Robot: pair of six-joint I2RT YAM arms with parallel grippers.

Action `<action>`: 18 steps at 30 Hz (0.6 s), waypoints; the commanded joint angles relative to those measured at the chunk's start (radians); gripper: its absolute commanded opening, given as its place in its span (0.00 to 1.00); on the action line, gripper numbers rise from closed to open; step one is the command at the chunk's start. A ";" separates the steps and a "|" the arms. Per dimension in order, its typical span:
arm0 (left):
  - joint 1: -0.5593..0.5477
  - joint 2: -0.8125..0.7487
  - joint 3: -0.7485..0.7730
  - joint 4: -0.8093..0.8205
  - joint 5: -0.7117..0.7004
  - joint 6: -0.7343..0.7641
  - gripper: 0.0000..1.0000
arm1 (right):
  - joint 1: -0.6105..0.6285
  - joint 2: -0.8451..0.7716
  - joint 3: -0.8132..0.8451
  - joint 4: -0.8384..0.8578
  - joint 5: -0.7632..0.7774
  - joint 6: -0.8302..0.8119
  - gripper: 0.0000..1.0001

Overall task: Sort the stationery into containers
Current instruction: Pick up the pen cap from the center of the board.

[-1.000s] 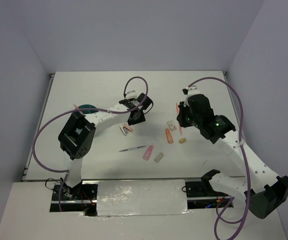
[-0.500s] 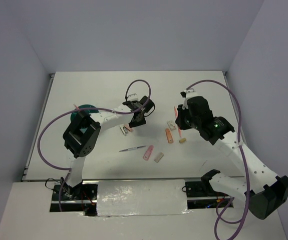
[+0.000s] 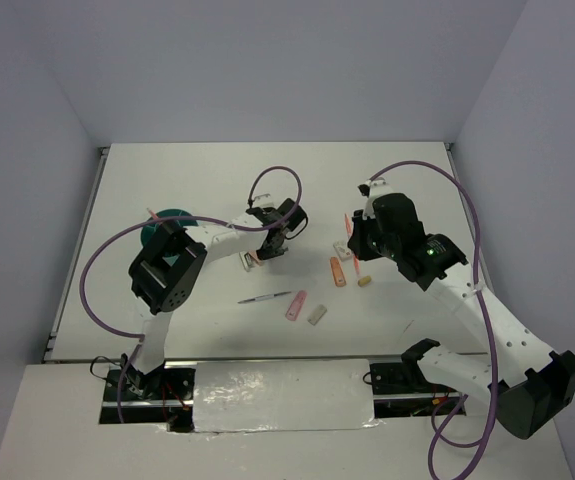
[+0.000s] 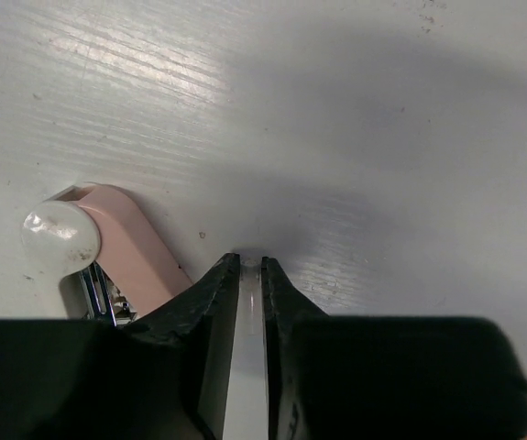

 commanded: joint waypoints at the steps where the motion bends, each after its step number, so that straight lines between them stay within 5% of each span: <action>1: -0.004 0.039 -0.022 0.025 0.018 -0.020 0.27 | 0.001 -0.029 -0.005 0.042 -0.014 -0.010 0.00; 3: -0.004 0.041 -0.037 0.042 0.033 -0.022 0.25 | 0.001 -0.030 -0.005 0.040 -0.015 -0.010 0.00; 7: -0.004 0.016 -0.065 0.060 0.059 -0.011 0.00 | 0.001 -0.041 -0.016 0.054 -0.050 -0.009 0.00; 11: -0.006 -0.119 -0.147 0.143 0.095 0.036 0.00 | 0.001 -0.090 -0.099 0.214 -0.233 0.028 0.00; 14: -0.019 -0.319 -0.250 0.325 0.116 0.148 0.00 | 0.018 -0.168 -0.243 0.439 -0.354 0.152 0.00; 18: -0.036 -0.708 -0.480 0.633 0.165 0.252 0.00 | 0.160 -0.257 -0.468 0.738 -0.289 0.322 0.00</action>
